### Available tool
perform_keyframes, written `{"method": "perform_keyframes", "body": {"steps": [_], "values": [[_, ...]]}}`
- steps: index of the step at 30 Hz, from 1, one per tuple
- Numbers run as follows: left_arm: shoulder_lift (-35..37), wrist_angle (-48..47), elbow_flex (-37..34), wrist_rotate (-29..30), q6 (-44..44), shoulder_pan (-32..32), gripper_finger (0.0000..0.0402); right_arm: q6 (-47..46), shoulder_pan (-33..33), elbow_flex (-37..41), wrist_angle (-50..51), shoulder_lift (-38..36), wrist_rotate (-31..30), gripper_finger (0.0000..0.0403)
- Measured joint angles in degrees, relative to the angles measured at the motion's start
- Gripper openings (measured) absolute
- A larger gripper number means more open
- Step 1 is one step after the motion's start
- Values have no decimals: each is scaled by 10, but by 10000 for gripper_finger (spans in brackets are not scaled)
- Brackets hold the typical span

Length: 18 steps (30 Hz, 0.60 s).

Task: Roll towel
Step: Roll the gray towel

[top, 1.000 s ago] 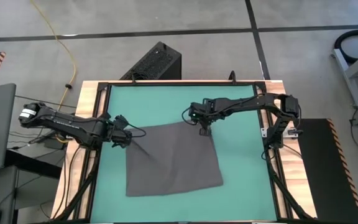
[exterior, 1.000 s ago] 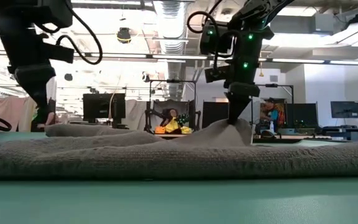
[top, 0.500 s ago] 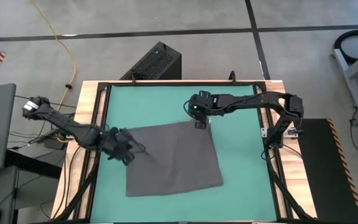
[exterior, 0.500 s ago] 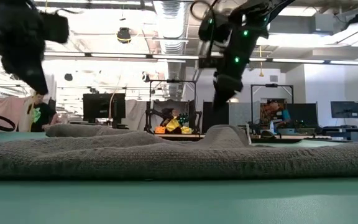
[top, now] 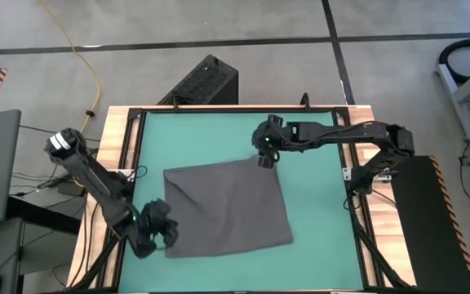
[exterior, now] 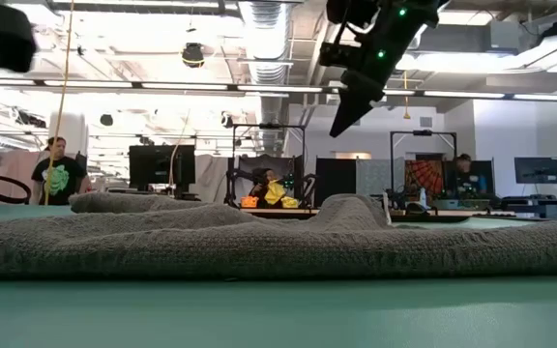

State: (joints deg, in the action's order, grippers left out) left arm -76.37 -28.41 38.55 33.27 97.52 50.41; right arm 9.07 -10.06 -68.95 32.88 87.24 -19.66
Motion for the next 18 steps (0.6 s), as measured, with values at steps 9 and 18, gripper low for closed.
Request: {"method": "perform_keyframes", "body": {"steps": [9,18], "values": [[-128,-91,95,-24,217,62,0,-34,54,0,75,0,0,207],[-204,-93,165,-56,252,71,0,-43,88,0,80,0,0,207]]}}
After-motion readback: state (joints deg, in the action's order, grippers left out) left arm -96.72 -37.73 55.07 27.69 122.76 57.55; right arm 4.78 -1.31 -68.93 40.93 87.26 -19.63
